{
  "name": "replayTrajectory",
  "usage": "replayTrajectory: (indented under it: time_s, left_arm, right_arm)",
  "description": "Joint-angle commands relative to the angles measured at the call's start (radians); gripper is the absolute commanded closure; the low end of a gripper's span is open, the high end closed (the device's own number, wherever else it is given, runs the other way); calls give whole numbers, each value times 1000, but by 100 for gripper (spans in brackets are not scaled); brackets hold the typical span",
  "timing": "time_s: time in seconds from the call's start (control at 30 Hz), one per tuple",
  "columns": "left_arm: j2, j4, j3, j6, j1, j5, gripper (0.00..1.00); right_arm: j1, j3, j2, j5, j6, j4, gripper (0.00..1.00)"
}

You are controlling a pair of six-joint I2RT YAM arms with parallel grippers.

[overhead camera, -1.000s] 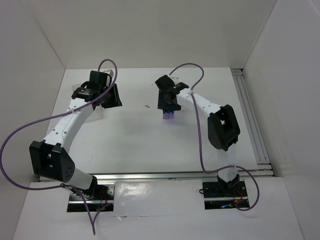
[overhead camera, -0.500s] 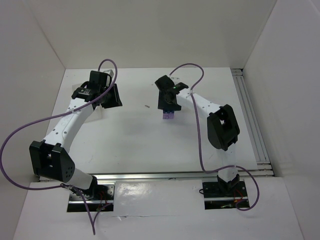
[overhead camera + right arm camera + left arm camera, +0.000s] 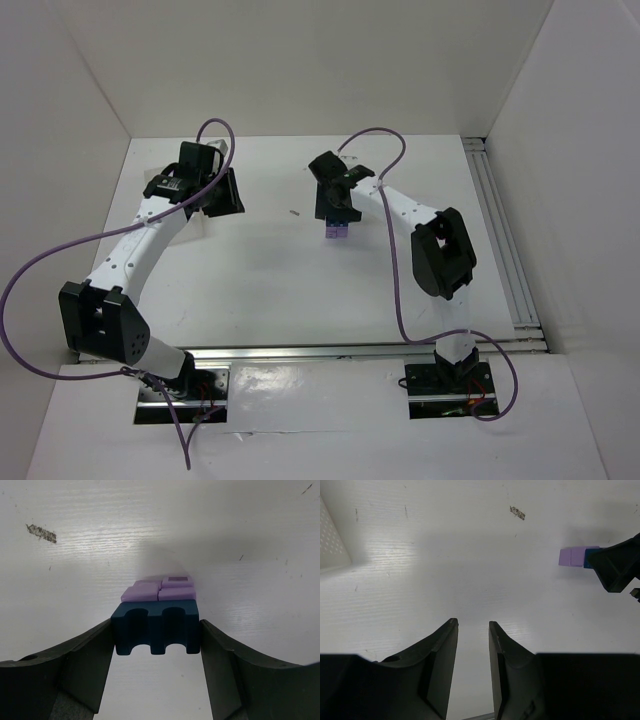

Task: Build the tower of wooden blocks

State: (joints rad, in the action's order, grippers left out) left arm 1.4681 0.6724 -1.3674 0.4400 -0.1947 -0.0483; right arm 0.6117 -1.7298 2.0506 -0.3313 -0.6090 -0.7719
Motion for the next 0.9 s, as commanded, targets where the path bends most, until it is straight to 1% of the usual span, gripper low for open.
replayTrajectory:
  time_s: [0.0,0.27,0.33,0.57,0.63,0.67,0.73,0.87]
  left_arm:
    - [-15,-22,10,-26,6,-10,56]
    - [-15,-22,10,-26,6,-10,56]
    - [-15,-22,10,-26,6,-10,56]
    - [-15,-22,10,-26,6,-19,56]
    - [-15,-22,10,-26,6,-19,56]
    - [-15,-22,10,-26,6,-19,56]
    - [-15,-22,10,-26,6,-19,56]
    - [-15,-22,10,-26,6,-19,56]
  right_arm:
    - [11,-50,3,-37,-12,-18,26]
    - [11,-59,3,-37,-12,-27,26]
    - [11,-59,12,-37,-12,-27,23]
    - [11,-59,2,-37,-12,-27,23]
    - [11,-59,2,-37,-12,-27,27]
    - [11,-59,2,-46,-12,-27,27]
    - [11,-59,2,-46,-12,-36,32]
    - [11,-50,2,-55,-12,-36,32]
